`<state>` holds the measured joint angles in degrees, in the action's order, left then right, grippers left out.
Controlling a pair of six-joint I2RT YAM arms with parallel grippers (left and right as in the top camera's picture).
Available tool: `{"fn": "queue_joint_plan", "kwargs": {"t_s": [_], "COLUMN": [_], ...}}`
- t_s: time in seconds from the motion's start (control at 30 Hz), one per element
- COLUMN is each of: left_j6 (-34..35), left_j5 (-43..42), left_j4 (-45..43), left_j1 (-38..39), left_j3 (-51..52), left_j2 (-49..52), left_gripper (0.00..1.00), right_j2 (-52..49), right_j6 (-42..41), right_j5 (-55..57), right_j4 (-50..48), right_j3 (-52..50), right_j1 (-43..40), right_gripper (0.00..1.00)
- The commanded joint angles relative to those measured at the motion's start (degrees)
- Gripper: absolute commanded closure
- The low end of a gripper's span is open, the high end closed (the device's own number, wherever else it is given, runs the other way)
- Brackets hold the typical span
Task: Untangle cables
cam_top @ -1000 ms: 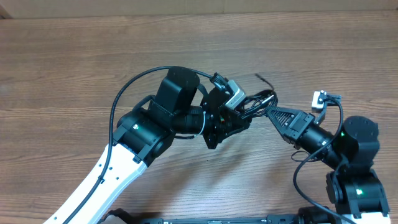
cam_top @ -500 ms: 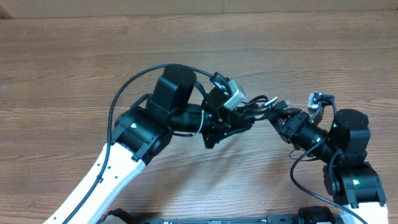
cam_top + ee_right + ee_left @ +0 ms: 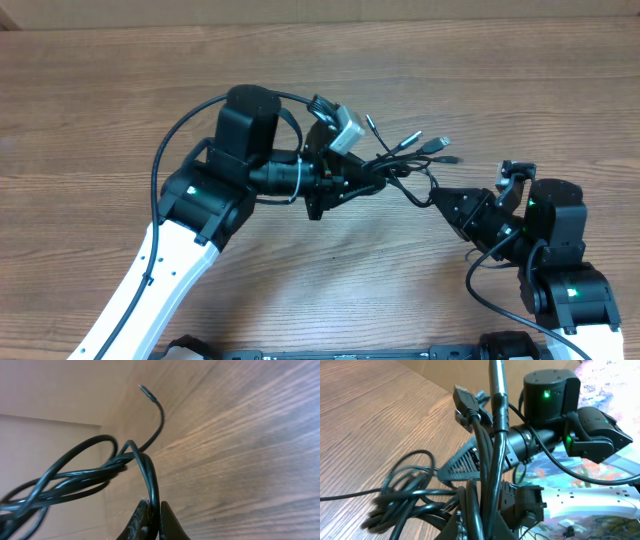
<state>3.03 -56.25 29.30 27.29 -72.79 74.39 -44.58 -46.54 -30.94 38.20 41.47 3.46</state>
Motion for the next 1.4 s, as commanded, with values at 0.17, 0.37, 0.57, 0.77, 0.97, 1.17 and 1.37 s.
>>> {"fn": "queue_joint_plan", "kwargs": {"t_s": [0.17, 0.37, 0.57, 0.77, 0.97, 1.17, 1.37], "left_j6": [-0.2, -0.3, -0.3, -0.3, -0.3, -0.7, -0.7], "left_j5": [-1.8, -1.8, -1.8, -1.8, -2.6, -8.9, -17.4], "left_j4": [3.1, 5.8, 6.5, 6.4, 6.4, 4.4, 1.6], "left_j1": [-5.6, -8.0, -8.2, -8.2, -8.2, -8.2, -8.1], "left_j3": [-1.3, -1.3, -1.3, -1.3, -1.3, -1.3, -1.3], "left_j2": [-0.6, -0.6, -0.6, -0.6, -0.6, -0.6, -0.6], "left_gripper": [0.96, 0.96, 0.96, 0.96, 0.96, 0.96, 0.96], "right_j2": [0.0, 0.0, 0.0, 0.0, 0.0, 0.0, 0.0], "right_j6": [2.1, 2.1, 2.1, 2.1, 6.4, 8.0, 23.1], "right_j5": [4.2, 4.1, 2.1, -6.0, -14.0, -14.3, -15.3], "right_j4": [4.0, 4.4, 4.1, -0.5, -7.0, -8.9, -9.9], "right_j3": [1.2, 1.2, 1.2, 1.2, 1.2, 1.2, 1.2], "right_j1": [0.0, 0.0, 0.0, 0.0, 0.0, 0.0, 0.0], "right_gripper": [0.96, 0.96, 0.87, 0.5, 0.32, 0.24, 0.17]}}
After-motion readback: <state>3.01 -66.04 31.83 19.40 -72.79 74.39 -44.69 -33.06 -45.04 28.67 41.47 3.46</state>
